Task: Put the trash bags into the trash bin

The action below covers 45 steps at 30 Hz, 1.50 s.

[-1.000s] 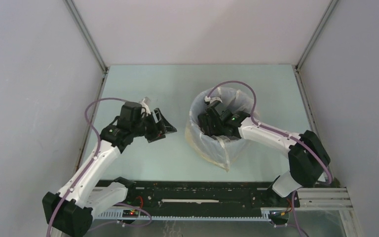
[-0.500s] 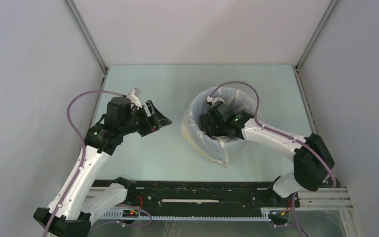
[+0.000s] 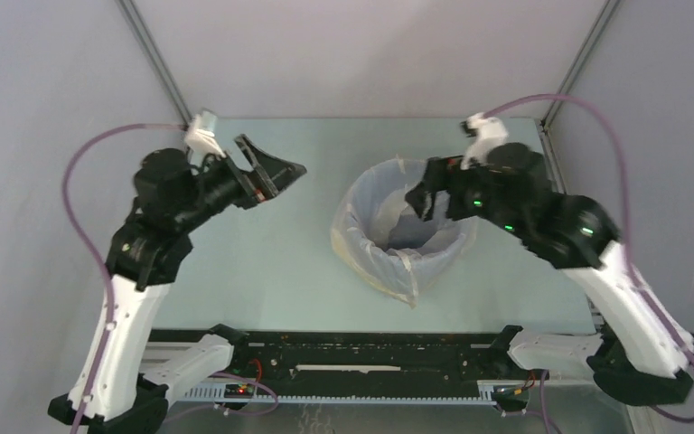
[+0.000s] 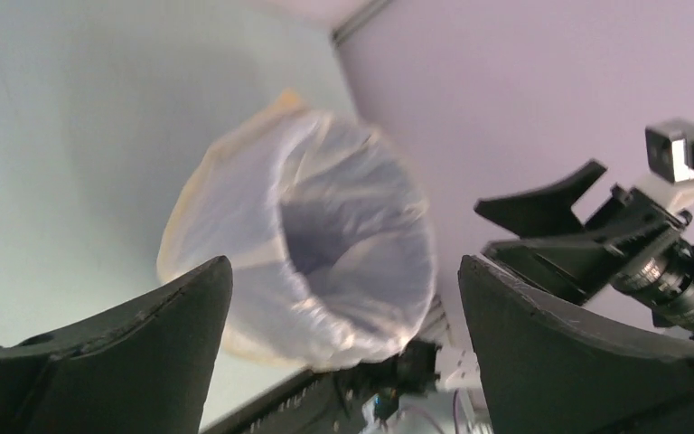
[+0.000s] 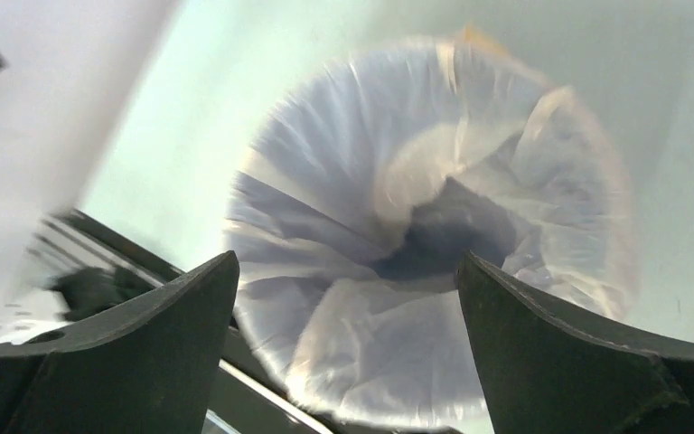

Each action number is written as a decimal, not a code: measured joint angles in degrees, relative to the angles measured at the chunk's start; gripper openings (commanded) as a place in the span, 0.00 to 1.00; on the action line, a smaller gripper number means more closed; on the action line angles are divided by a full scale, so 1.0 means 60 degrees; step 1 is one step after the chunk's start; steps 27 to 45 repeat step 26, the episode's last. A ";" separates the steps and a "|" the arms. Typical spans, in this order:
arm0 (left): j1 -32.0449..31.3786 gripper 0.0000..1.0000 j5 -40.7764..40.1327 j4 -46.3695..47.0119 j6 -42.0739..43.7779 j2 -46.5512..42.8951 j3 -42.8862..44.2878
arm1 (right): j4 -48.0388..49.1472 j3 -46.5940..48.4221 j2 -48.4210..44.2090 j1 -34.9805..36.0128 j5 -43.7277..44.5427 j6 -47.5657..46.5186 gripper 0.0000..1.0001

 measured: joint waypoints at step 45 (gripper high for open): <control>-0.0004 1.00 -0.3395 0.0069 0.1694 -0.1067 0.4452 | -0.1213 0.5756 -0.2076 0.0069 -0.0233 0.0310 1.00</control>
